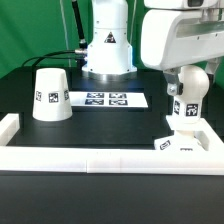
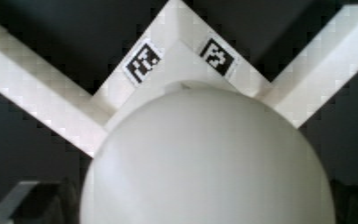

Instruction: Assemble lamp

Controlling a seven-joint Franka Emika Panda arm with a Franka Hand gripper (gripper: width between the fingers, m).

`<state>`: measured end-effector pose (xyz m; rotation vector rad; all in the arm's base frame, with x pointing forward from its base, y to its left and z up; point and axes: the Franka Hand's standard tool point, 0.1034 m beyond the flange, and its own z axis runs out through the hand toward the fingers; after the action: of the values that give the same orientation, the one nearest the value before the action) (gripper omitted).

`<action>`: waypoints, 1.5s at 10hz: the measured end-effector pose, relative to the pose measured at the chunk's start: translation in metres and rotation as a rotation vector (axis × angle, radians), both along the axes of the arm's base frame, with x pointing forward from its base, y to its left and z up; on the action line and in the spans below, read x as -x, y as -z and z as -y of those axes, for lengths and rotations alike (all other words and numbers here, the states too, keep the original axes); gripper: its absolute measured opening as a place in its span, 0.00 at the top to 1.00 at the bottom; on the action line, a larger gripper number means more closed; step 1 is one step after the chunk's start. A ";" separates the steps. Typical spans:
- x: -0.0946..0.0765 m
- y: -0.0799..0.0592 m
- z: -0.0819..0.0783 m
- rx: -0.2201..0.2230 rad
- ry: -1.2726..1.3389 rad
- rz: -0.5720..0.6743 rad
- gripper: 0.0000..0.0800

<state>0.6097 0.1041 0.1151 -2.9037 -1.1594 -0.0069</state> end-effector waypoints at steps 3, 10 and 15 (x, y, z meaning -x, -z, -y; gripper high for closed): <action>0.000 0.001 0.001 -0.001 0.000 0.001 0.28; 0.001 0.001 0.000 -0.007 0.329 -0.009 0.28; 0.002 0.001 -0.003 -0.006 0.945 -0.020 0.28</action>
Offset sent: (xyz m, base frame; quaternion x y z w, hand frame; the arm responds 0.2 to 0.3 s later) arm 0.0000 0.0000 0.0000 0.0000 0.0000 0.0000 1.0000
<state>0.6081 0.1067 0.1146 -3.1046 0.2887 0.0082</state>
